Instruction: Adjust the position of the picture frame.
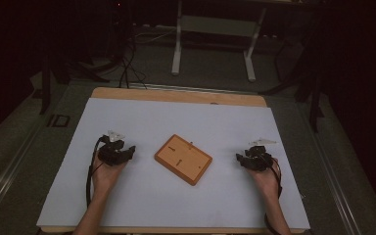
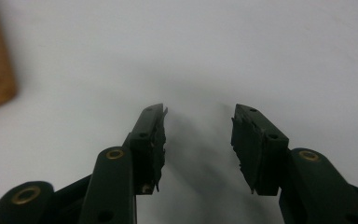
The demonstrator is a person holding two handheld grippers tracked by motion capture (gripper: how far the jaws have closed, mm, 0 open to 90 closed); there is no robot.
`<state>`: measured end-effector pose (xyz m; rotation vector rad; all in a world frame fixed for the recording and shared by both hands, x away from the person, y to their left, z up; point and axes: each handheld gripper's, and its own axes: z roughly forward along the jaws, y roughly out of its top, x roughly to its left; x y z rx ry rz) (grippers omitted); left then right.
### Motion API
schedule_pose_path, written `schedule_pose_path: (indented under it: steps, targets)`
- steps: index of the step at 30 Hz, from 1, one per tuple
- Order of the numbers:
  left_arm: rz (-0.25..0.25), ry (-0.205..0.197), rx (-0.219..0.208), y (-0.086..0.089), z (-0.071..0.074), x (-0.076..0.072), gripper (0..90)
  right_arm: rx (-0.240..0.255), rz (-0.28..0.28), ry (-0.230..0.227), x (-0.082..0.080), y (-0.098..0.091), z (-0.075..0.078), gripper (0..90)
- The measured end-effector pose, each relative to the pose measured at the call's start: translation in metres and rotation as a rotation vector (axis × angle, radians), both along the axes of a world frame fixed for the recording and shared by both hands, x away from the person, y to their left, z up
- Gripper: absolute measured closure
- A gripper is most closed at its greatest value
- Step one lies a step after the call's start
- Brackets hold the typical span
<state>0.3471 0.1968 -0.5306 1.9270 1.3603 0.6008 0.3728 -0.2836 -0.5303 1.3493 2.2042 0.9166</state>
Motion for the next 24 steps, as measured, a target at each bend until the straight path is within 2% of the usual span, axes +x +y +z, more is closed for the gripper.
schedule_pose_path:
  steps: [2,5,8,9,12,16,20,24]
  targets:
    - [-0.033,-0.002,0.009,-0.003,0.001,-0.001,49.8,0.013,0.027,-0.001,0.0,0.005,0.001,50.8]
    - [-0.07,-0.011,0.015,-0.005,0.002,-0.002,48.7,0.004,0.06,-0.002,0.0,0.012,0.001,49.5]
    - [-0.096,-0.034,0.038,-0.007,0.002,-0.004,50.8,-0.01,0.058,-0.009,-0.001,0.016,0.001,52.1]
    - [-0.108,-0.036,0.037,-0.008,0.001,-0.005,52.5,-0.018,0.05,-0.016,-0.002,0.017,0.001,53.7]
    - [-0.16,-0.044,-0.008,-0.012,0.001,-0.006,56.6,-0.005,0.059,-0.039,-0.004,0.019,0.003,56.1]
    - [-0.202,-0.061,0.018,-0.019,0.0,-0.007,57.6,0.015,0.078,-0.048,-0.005,0.024,0.007,57.0]
    - [-0.227,-0.067,0.007,-0.021,0.0,-0.007,57.6,0.045,0.109,-0.046,-0.006,0.03,0.01,60.2]
    - [-0.232,-0.068,0.006,-0.024,0.0,-0.008,57.2,0.049,0.163,-0.053,-0.006,0.035,0.015,67.4]
